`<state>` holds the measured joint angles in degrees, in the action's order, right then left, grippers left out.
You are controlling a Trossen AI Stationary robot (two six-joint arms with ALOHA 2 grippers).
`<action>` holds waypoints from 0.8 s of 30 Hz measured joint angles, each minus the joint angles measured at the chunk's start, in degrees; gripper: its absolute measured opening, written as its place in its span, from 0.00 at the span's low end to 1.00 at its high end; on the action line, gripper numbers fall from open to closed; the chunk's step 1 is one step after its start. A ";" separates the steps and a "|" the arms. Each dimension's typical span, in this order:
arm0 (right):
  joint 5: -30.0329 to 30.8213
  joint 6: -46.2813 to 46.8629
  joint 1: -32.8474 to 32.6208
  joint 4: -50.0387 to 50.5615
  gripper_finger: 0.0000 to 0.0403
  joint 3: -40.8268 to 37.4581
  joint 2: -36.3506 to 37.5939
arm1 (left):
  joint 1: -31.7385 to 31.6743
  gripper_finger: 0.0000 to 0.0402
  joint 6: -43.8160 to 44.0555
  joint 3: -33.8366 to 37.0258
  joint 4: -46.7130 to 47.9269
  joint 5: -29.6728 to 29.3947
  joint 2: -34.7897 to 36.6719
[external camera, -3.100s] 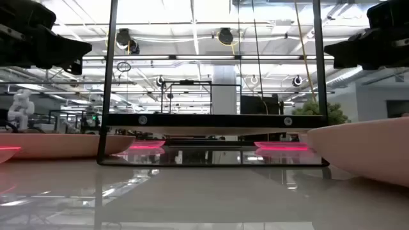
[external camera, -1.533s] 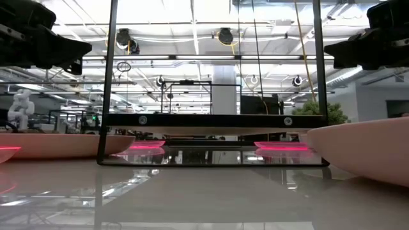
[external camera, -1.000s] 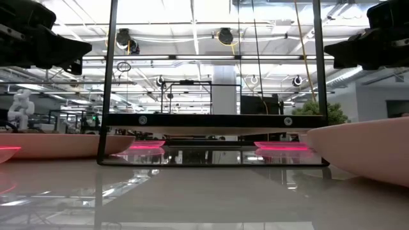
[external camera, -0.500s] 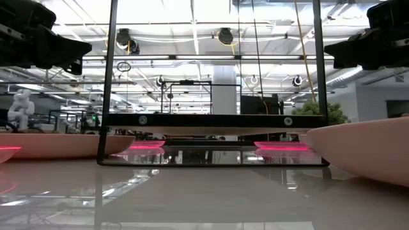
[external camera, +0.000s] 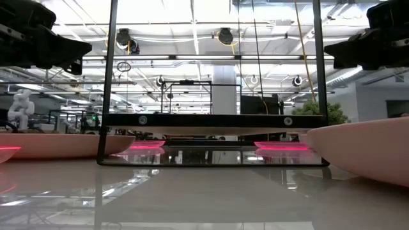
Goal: Place and stack plates onto a shelf
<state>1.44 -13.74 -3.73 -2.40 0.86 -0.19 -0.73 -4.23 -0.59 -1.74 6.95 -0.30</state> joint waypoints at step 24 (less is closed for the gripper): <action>0.24 5.85 -0.02 -0.36 0.00 17.06 -9.43 | 0.00 0.01 0.00 0.01 -0.01 -0.01 -0.01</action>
<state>1.68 -7.90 -3.75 -2.76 17.93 -9.61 -0.73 -4.23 -0.58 -1.75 6.94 -0.31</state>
